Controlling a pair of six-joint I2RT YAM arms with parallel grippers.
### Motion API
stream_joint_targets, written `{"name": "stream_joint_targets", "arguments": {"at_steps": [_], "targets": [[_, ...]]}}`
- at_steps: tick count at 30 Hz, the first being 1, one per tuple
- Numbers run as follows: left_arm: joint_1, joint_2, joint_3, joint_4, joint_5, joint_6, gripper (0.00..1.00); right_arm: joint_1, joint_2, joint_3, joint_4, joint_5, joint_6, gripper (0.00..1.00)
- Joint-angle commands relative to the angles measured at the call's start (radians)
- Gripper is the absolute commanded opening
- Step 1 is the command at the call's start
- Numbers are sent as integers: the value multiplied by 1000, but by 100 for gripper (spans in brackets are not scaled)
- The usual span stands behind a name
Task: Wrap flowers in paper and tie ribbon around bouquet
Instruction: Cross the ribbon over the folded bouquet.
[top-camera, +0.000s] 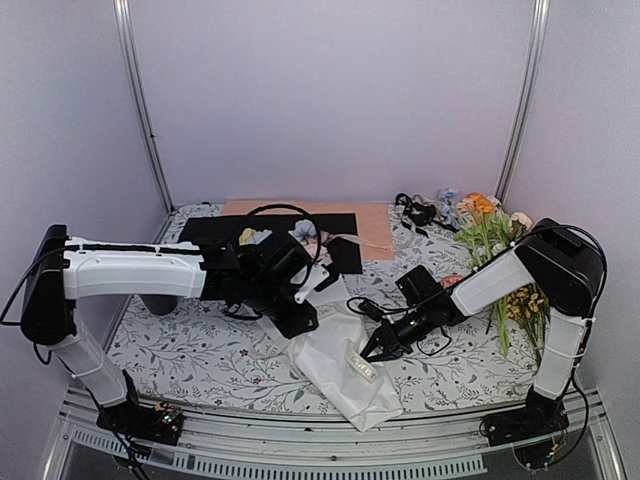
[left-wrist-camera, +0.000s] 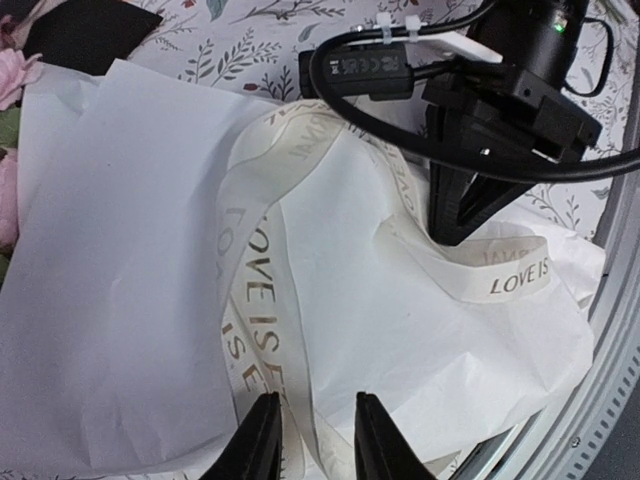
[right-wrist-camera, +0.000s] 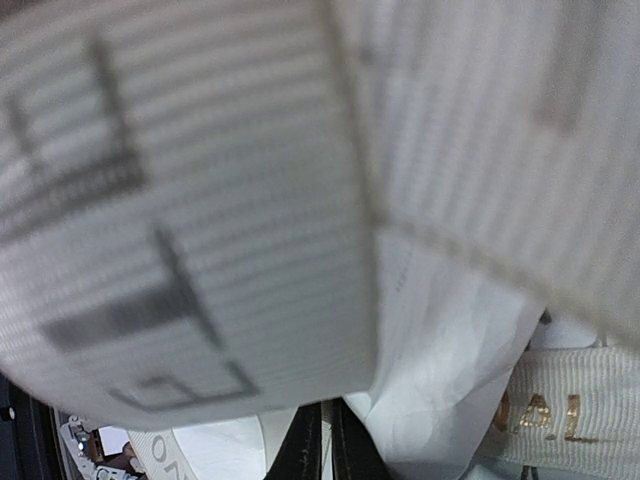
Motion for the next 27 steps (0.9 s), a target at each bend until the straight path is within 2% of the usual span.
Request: {"name": "stream_joint_targets", "arguments": {"at_steps": [1,7,16,22,27], "targets": [[-12,32,-12,35,28,2,27,-5,39,-4,-56,80,1,8],[-12,77,-8,31,18,8,26,-6,39,-7,-58,80,0,8],[-14,66,-21,43,-39,10,19,-5,40,-11,-55,79,-2,8],[-13,39,-43,32,-143,-2,23,-5,23,-9,-65,80,0,8],[-14,27,-64,46,-151,1,24,-6,7,-2,-77,83,0,8]]}}
